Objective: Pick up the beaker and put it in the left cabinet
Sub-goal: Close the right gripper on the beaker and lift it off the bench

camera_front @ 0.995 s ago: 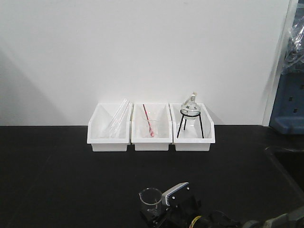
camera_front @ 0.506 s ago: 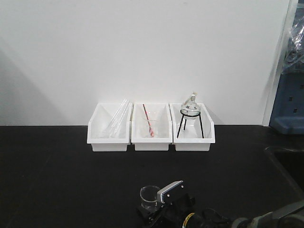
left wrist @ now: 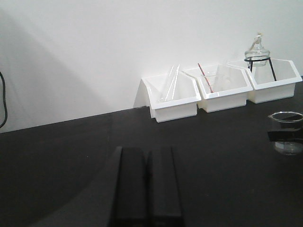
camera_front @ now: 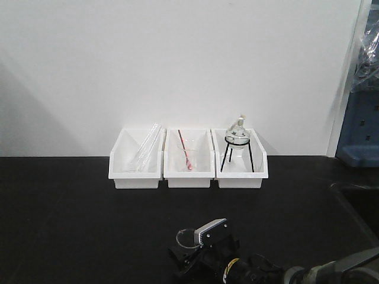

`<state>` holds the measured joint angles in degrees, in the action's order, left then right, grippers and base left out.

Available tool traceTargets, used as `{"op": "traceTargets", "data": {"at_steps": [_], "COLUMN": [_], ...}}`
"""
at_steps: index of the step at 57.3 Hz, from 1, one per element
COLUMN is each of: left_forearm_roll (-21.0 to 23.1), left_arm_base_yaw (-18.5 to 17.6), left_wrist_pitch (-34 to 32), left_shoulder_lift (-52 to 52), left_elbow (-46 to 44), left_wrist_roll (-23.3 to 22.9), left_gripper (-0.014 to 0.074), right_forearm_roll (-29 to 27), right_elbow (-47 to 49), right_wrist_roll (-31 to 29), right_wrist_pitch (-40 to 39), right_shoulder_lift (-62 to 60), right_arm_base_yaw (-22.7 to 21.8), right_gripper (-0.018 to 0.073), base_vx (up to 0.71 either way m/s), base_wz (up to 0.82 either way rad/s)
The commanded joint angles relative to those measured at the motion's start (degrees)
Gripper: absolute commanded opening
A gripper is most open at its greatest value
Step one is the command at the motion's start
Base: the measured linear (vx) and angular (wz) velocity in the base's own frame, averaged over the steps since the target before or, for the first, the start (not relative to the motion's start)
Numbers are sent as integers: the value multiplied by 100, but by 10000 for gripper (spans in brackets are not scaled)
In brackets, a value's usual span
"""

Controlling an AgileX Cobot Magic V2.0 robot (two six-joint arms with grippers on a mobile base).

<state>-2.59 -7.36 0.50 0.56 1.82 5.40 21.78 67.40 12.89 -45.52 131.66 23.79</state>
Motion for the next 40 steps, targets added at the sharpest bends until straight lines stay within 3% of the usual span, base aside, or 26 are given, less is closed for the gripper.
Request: {"op": "traceTargets", "data": {"at_steps": [1,10,17,22,31,40], "left_forearm_roll": [18,18,18,18,18,18], "left_arm_base_yaw": [-3,-3,-3,-3,-3,-3], "left_wrist_pitch": [-483,-483,-483,-483,-483,-483], "left_shoulder_lift": [103,103,103,103,103,103], "left_elbow": [90,90,90,90,90,90], "left_wrist_roll": [-15,-15,-15,-15,-15,-15], "left_gripper": [1,1,1,1,1,1], "right_forearm_roll": [-39,58,598,986,1519,1915], "right_elbow": [140,128,128,128,128,128], "right_wrist_roll": [267,483,485,780,2130,2454], "right_wrist_pitch": [-373,-122,397,788,1311,1346], "right_shoulder_lift": [-344,-551,-1033,-1454,-2298,-3022], "right_arm_base_yaw": [-14,-14,-14,-14,-14,-14], "right_gripper": [318,112,-13,-12,-8,-9], "base_vx": [0,0,0,0,0,0], "base_wz": [0,0,0,0,0,0]}}
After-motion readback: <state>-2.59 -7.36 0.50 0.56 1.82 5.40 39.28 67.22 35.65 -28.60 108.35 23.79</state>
